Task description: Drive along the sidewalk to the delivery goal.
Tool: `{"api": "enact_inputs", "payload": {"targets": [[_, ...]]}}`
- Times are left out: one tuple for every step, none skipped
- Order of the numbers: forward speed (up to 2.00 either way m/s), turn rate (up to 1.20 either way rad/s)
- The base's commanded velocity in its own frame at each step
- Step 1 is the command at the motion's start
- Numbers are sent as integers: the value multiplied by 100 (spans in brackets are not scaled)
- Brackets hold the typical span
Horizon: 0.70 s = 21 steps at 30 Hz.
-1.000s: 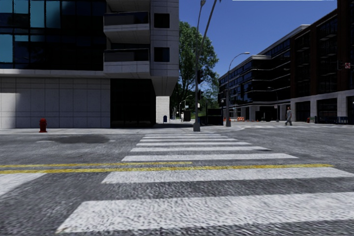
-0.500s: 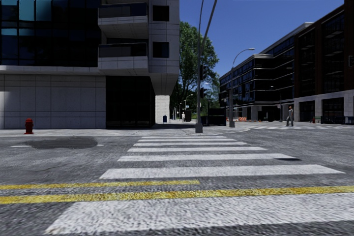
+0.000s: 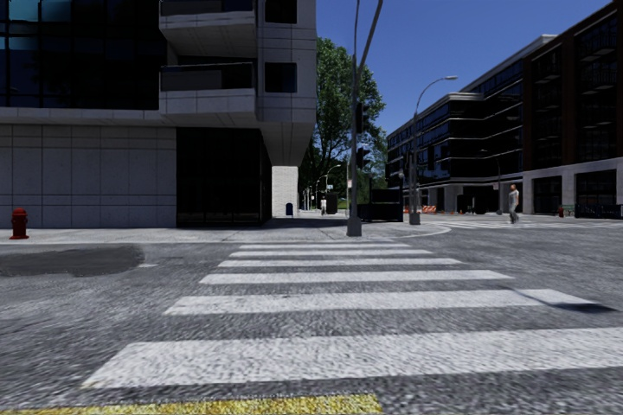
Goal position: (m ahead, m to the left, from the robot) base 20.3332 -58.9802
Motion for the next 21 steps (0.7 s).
{"api": "enact_inputs", "payload": {"targets": [[200,0],[200,0],[200,0],[200,0],[200,0],[200,0],[200,0],[200,0],[200,0],[200,0],[200,0],[200,0],[200,0],[200,0],[200,0],[200,0],[200,0],[200,0],[200,0],[200,0],[200,0]]}}
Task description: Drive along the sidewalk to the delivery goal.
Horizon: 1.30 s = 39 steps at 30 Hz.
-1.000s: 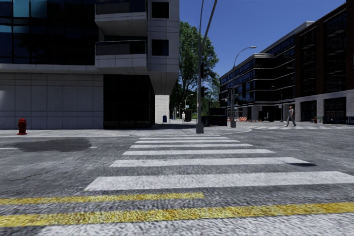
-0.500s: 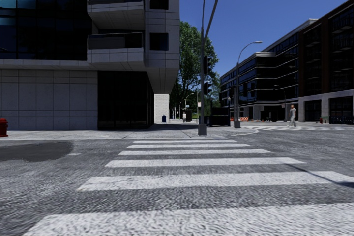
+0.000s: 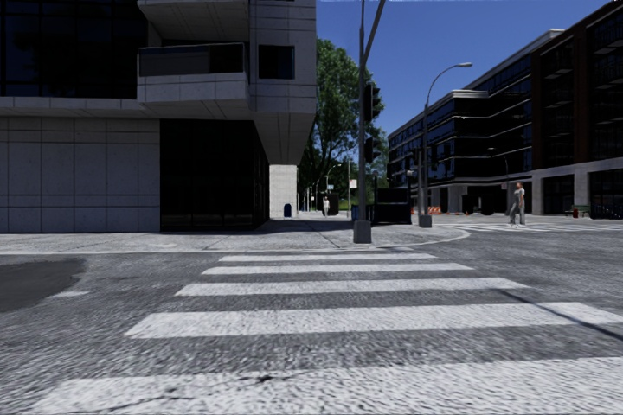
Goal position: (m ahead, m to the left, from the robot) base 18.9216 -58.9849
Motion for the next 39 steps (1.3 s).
{"api": "enact_inputs", "payload": {"targets": [[200,0],[200,0],[200,0],[200,0],[200,0],[200,0],[200,0],[200,0],[200,0],[200,0],[200,0],[200,0],[200,0],[200,0],[200,0],[200,0],[200,0],[200,0],[200,0],[200,0],[200,0],[200,0],[200,0],[200,0],[200,0],[200,0],[200,0],[200,0],[200,0],[200,0],[200,0],[200,0],[200,0],[200,0],[200,0],[200,0],[200,0],[200,0],[200,0]]}}
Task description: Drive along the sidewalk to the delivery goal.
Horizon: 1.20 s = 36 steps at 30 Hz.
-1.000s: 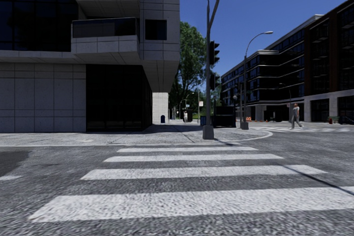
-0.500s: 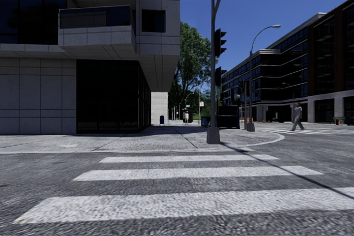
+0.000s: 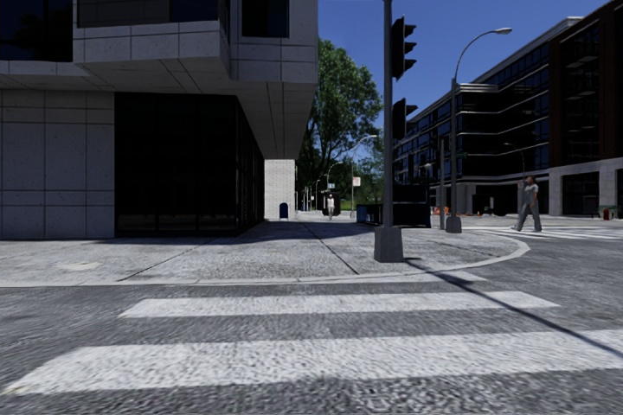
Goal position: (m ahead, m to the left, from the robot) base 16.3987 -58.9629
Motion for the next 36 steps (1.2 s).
{"api": "enact_inputs", "payload": {"targets": [[200,0],[200,0],[200,0],[200,0],[200,0],[200,0],[200,0],[200,0],[200,0],[200,0],[200,0],[200,0],[200,0],[200,0],[200,0],[200,0],[200,0],[200,0],[200,0],[200,0],[200,0],[200,0],[200,0],[200,0],[200,0],[200,0],[200,0],[200,0],[200,0],[200,0],[200,0],[200,0],[200,0],[200,0],[200,0],[200,0]]}}
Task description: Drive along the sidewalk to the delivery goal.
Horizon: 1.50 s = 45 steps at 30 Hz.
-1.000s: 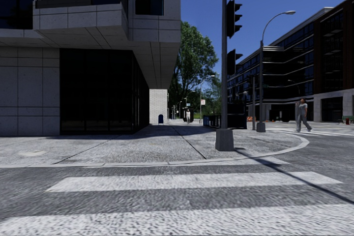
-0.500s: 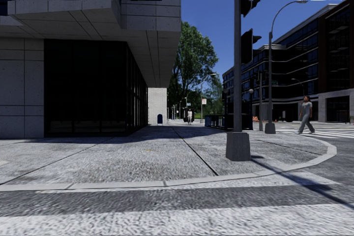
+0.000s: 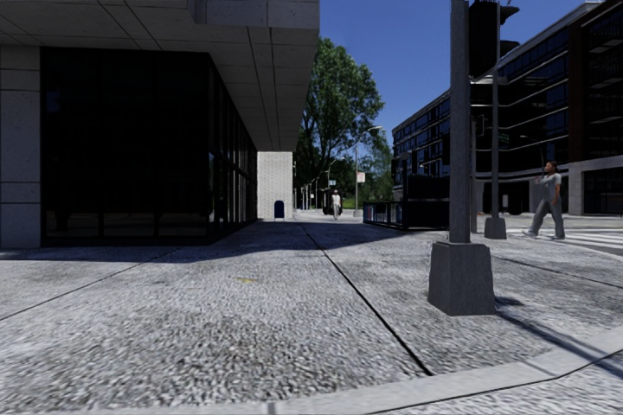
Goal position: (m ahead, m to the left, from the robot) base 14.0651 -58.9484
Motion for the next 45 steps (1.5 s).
{"api": "enact_inputs", "payload": {"targets": [[200,0],[200,0],[200,0],[200,0],[195,0],[174,0],[174,0],[162,0],[157,0],[156,0],[155,0],[155,0],[155,0],[155,0],[155,0],[155,0],[155,0],[154,0],[154,0],[152,0],[152,0],[149,0],[145,0],[144,0],[144,0],[143,0],[143,0],[143,0],[143,0],[143,0],[143,0],[143,0],[142,0],[141,0],[141,0],[141,0],[139,-5],[137,-10],[137,-13],[136,-21],[136,-21],[124,-42],[124,-42],[124,-42],[124,-42]]}}
